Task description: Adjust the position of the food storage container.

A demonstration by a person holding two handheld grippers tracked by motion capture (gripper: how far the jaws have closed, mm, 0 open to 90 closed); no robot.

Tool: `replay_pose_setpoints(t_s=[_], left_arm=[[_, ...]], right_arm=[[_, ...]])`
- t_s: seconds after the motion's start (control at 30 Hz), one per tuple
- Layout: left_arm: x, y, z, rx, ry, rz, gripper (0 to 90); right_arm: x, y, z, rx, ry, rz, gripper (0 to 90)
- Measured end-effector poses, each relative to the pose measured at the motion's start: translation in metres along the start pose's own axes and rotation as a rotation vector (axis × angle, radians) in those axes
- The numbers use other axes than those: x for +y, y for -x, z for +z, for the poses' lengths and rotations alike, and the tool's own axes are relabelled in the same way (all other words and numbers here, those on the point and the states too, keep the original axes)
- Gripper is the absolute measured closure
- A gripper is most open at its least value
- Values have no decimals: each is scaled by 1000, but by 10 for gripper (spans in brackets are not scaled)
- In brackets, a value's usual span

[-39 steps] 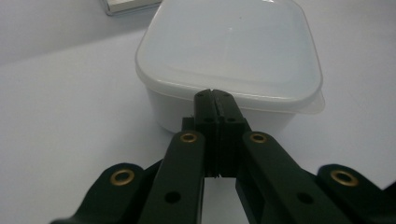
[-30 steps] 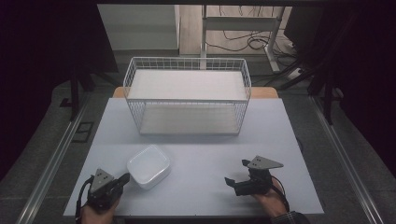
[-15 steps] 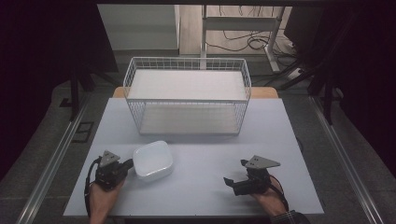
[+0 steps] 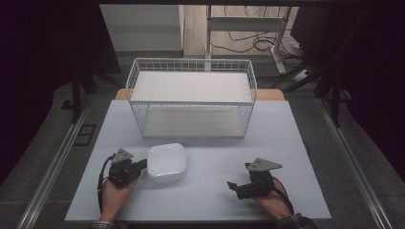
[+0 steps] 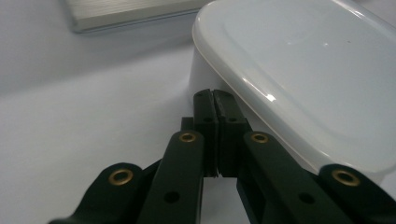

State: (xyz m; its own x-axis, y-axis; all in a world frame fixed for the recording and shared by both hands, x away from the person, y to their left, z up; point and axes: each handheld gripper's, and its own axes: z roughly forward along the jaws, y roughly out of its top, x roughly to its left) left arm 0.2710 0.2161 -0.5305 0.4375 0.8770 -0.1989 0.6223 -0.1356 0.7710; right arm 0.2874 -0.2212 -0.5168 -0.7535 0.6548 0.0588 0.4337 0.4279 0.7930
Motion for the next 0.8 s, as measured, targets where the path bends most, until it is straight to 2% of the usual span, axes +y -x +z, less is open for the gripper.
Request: replay_pose_setpoints(t_s=[0.23,0.43,0.53,0.8], left_arm=[[6,18,14,-44,-20,44,893],[13,34,27,-77,-22,77,892],[18,43,34,-90,-22,109,890],[25,57,50,-132,-19,123,891]], right_arm=[[4,3,2,-9,-12,2,0],[5,3,6,-8,-51,18,0],[5,3,7,-12,-63,24,12],[2,3,8,-9,-80,23,33]])
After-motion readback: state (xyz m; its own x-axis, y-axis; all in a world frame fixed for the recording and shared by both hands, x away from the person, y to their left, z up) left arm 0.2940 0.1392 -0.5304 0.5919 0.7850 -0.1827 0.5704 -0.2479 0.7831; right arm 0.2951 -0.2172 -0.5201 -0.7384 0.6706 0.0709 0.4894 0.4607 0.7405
